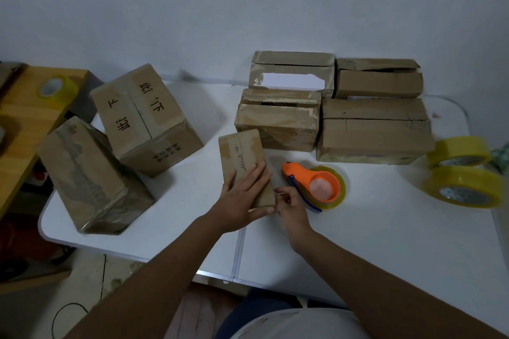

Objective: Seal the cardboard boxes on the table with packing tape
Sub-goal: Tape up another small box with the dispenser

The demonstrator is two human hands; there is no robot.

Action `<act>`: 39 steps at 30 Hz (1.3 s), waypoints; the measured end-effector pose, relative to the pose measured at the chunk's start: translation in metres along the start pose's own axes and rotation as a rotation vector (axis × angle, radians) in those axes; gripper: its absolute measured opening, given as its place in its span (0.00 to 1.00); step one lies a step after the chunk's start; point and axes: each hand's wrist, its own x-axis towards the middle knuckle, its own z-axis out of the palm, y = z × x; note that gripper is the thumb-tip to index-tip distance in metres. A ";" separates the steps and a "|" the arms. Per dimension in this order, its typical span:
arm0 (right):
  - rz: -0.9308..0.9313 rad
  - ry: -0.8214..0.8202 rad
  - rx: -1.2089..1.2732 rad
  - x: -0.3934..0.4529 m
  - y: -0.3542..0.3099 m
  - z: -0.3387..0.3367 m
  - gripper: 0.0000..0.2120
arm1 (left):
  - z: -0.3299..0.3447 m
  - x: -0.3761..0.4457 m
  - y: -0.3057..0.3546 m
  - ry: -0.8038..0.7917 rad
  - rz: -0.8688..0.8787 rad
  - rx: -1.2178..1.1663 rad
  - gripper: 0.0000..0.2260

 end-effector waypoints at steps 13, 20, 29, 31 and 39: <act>-0.289 -0.051 -0.396 0.010 0.013 -0.026 0.10 | 0.011 -0.002 0.002 0.052 -0.016 0.221 0.36; -0.593 -0.353 -0.834 0.017 -0.024 -0.046 0.13 | 0.013 -0.002 0.002 0.073 0.005 0.258 0.38; -0.532 -0.390 -1.229 0.027 -0.041 -0.021 0.32 | 0.014 -0.001 0.002 0.065 -0.007 0.261 0.41; -0.518 -0.343 -1.237 0.022 -0.038 -0.021 0.30 | 0.011 -0.003 0.001 0.053 0.014 0.197 0.42; -0.785 -0.185 -1.151 -0.005 -0.041 -0.059 0.15 | -0.026 -0.002 0.003 0.306 -0.129 -0.662 0.19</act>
